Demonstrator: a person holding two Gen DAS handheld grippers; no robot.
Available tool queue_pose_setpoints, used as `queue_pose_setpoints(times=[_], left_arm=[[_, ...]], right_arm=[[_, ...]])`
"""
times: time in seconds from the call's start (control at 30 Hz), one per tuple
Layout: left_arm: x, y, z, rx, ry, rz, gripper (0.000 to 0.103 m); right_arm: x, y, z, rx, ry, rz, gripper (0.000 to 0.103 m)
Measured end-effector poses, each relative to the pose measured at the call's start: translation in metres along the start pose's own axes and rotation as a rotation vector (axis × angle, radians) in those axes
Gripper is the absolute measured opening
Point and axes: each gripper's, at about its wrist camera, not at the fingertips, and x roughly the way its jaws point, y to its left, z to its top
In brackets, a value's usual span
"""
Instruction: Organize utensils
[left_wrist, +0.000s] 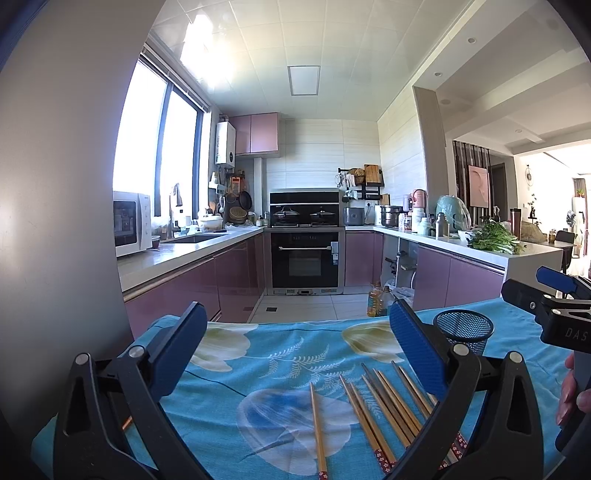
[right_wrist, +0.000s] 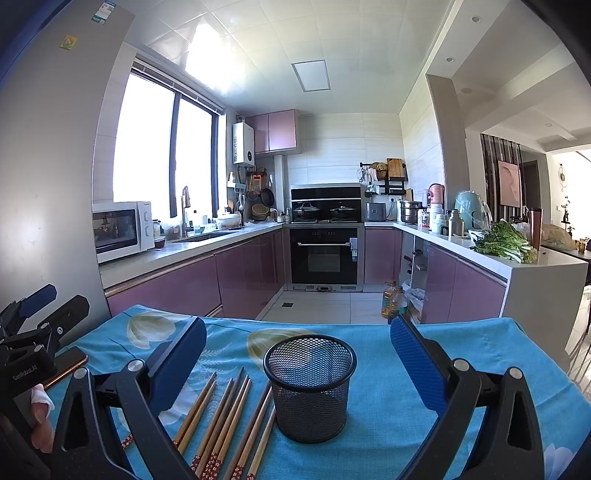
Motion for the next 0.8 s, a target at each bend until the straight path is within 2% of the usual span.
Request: queue_pose_setpoints(times=[0.8], left_arm=[[-0.0002,-0.0013,0.0007,0.001,0.000,-0.002,0.097]], right_arm=[[-0.0014,-0.0035,-0.0006,0.007,0.005,-0.003,0.097]])
